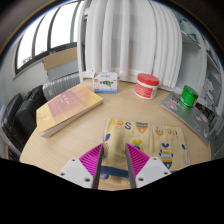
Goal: Fold towel
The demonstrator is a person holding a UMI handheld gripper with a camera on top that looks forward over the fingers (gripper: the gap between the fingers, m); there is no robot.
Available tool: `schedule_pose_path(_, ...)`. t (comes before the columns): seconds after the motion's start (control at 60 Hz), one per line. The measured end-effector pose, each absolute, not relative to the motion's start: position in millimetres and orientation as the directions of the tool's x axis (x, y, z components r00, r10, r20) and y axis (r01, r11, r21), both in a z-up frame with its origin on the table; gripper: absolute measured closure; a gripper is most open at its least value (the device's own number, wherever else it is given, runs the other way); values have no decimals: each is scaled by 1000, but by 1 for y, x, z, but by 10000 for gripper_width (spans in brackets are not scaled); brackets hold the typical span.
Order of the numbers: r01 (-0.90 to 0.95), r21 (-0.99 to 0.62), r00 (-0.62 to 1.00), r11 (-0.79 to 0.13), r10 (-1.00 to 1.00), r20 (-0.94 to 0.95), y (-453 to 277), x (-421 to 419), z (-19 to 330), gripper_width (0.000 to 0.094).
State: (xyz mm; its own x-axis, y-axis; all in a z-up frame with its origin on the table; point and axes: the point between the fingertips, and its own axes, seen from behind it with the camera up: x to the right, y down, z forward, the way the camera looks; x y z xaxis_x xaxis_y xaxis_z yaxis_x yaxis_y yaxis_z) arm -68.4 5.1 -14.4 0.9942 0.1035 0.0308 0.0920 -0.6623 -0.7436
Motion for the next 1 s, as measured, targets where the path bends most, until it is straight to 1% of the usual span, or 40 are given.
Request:
schedule_pose_path(0.033, 104, -748, 993, -656, 117, 36, 5, -68, -14, 657)
schedule_pose_path(0.067, 130, -752, 990, -646, 121, 67, 8, -60, -13, 871)
schedule_pose_path(0.083, 144, -755, 989, -640, 113, 92, 9, -55, -13, 874)
schedule_pose_path(0.15, 144, -767, 988, -625, 128, 81, 8, -58, -14, 886)
schedule_pose_path(0.2, 148, -756, 988, -637, 135, 80, 7, -58, -15, 890)
schedule_pose_path(0.25, 131, -743, 990, -656, 131, 59, 7, -58, -12, 892)
schedule_pose_path(0.3, 96, -747, 992, -658, 128, 16, 8, -60, -1, 892)
schedule_pose_path(0.45, -11, -801, 994, -598, 82, -75, 16, -34, 54, 891)
schedule_pose_path(0.533, -77, -802, 992, -592, 35, -121, 17, -5, 67, 892)
schedule_pose_path(0.6, -89, -787, 993, -610, 11, -121, 14, 23, 61, 889)
schedule_pose_path(0.7, -81, -753, 997, -653, -59, -57, 7, 69, 33, 884)
schedule_pose_path(0.85, -146, -679, 988, -719, -139, -65, -4, 105, -9, 862)
schedule_pose_path(0.883, -152, -682, 987, -715, -141, -73, -2, 106, -10, 843)
schedule_pose_path(0.917, -159, -689, 986, -707, -144, -80, -2, 109, -10, 805)
schedule_pose_path(0.95, -161, -686, 986, -709, -152, -74, -4, 112, -9, 734)
schedule_pose_path(1.0, -156, -694, 984, -703, -171, -48, -7, 121, -1, 570)
